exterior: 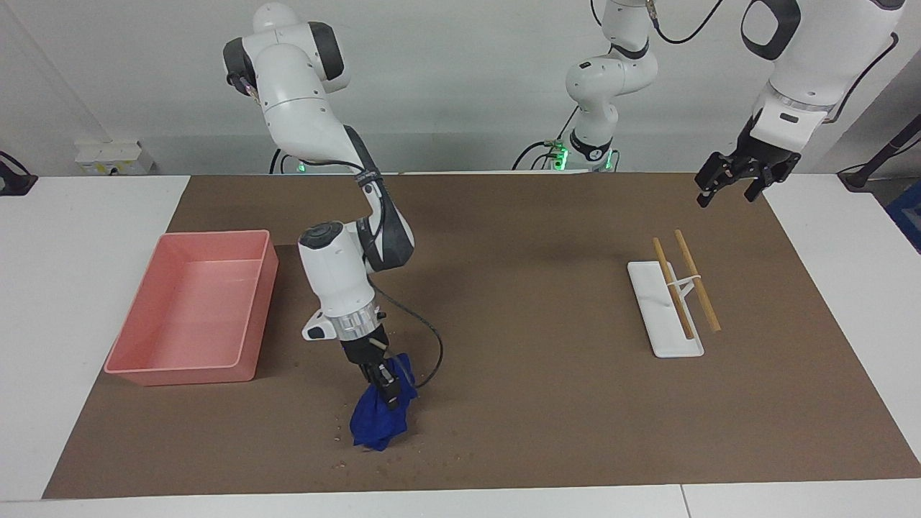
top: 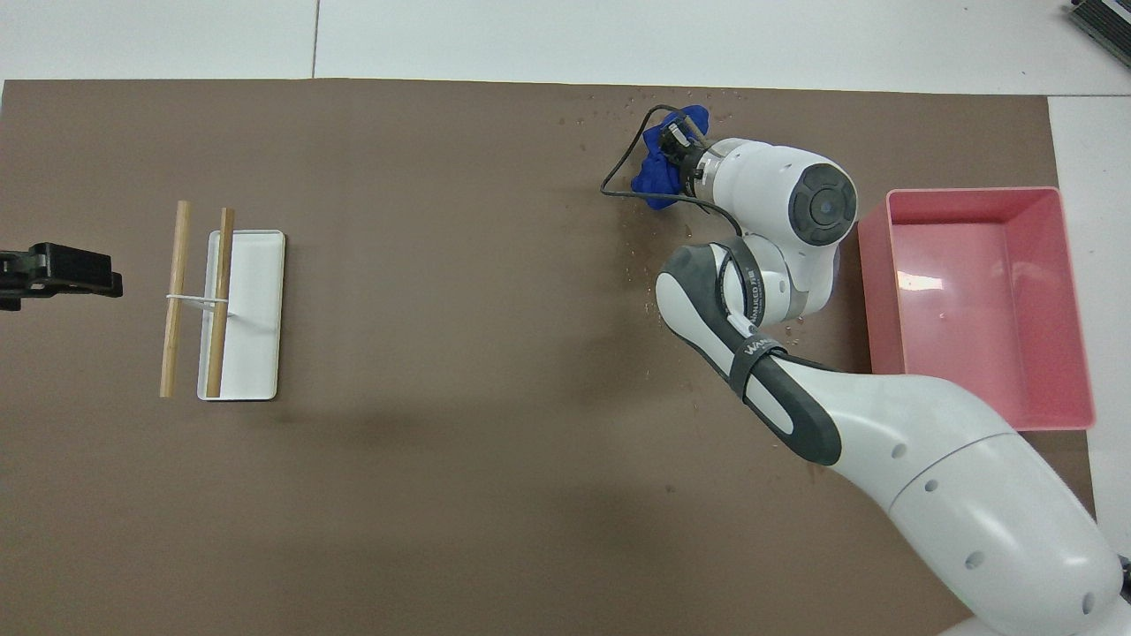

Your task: Wipe water with towel using both arms

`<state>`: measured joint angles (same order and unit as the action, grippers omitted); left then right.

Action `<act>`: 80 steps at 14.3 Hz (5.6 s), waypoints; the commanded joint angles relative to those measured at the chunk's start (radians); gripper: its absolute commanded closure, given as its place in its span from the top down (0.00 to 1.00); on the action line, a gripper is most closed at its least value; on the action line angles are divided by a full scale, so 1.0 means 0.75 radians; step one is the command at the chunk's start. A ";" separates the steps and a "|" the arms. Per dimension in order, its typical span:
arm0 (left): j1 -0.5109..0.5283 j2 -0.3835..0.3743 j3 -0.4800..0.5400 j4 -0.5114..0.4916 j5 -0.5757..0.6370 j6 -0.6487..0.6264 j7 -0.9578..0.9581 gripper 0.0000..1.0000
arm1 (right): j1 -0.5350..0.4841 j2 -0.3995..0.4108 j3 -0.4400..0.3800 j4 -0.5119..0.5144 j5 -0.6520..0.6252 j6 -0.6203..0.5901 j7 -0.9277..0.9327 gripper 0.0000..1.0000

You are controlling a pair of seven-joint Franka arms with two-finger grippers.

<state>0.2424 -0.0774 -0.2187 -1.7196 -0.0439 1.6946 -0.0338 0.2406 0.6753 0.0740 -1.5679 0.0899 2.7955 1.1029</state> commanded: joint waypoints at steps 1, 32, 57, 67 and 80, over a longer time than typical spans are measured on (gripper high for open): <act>-0.226 0.040 0.227 0.004 0.022 0.033 0.049 1.00 | 0.017 -0.039 0.006 -0.136 -0.040 0.111 -0.010 0.00; -0.552 0.066 0.502 0.025 0.036 -0.007 0.149 1.00 | 0.231 -0.661 -0.023 -1.022 -0.040 -0.540 0.127 0.00; -0.548 0.034 0.500 0.023 0.038 -0.012 0.233 1.00 | -0.677 -0.811 -0.027 -0.703 -0.165 -0.946 -0.961 0.00; -0.546 0.034 0.498 0.025 0.038 -0.010 0.231 1.00 | -0.597 -0.890 -0.011 -0.509 -0.173 -1.193 -1.112 1.00; -0.542 0.025 0.496 0.020 0.040 -0.008 0.233 1.00 | -0.362 -0.855 0.008 0.133 -0.167 -1.692 -1.186 1.00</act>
<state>-0.1514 -0.0473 0.1410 -1.7068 -0.0244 1.7083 0.1321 -0.0287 0.0005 0.0800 -1.5164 -0.0246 1.5641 0.2371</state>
